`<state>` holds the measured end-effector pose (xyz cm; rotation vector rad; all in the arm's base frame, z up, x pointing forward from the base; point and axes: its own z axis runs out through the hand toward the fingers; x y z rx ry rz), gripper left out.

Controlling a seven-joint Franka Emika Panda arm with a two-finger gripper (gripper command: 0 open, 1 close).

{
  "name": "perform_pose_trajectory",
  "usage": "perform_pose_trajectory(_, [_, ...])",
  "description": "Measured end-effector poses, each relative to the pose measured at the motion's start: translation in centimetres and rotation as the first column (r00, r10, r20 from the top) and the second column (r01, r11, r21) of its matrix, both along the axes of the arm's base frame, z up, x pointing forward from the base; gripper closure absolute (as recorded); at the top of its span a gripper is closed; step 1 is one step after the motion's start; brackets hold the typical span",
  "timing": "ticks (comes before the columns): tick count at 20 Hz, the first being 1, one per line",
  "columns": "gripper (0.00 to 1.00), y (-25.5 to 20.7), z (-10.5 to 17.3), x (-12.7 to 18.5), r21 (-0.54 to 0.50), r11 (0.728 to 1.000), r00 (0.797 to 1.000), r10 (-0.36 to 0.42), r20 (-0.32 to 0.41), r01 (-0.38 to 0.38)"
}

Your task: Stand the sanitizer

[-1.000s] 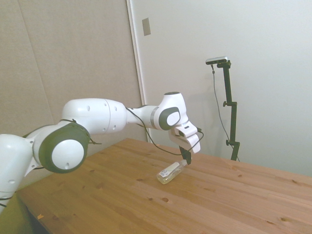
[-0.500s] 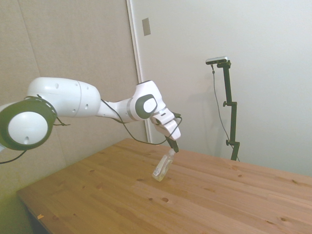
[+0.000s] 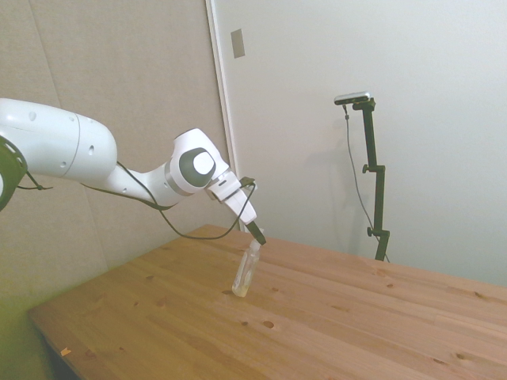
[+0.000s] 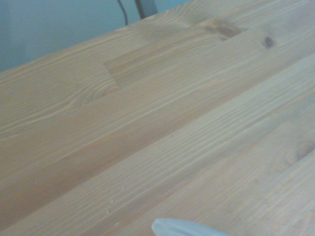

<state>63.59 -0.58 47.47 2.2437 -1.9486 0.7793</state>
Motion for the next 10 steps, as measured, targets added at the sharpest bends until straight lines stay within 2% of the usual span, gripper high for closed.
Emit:
perform_pose_trajectory(5, [1.00,1.0,-0.5,-3.1,-0.061,0.992,0.989,-0.103,0.111,0.110])
perform_pose_trajectory(10, [1.00,2.7,-1.2,-5.5,-0.088,0.972,0.950,-0.189,0.247,0.216])
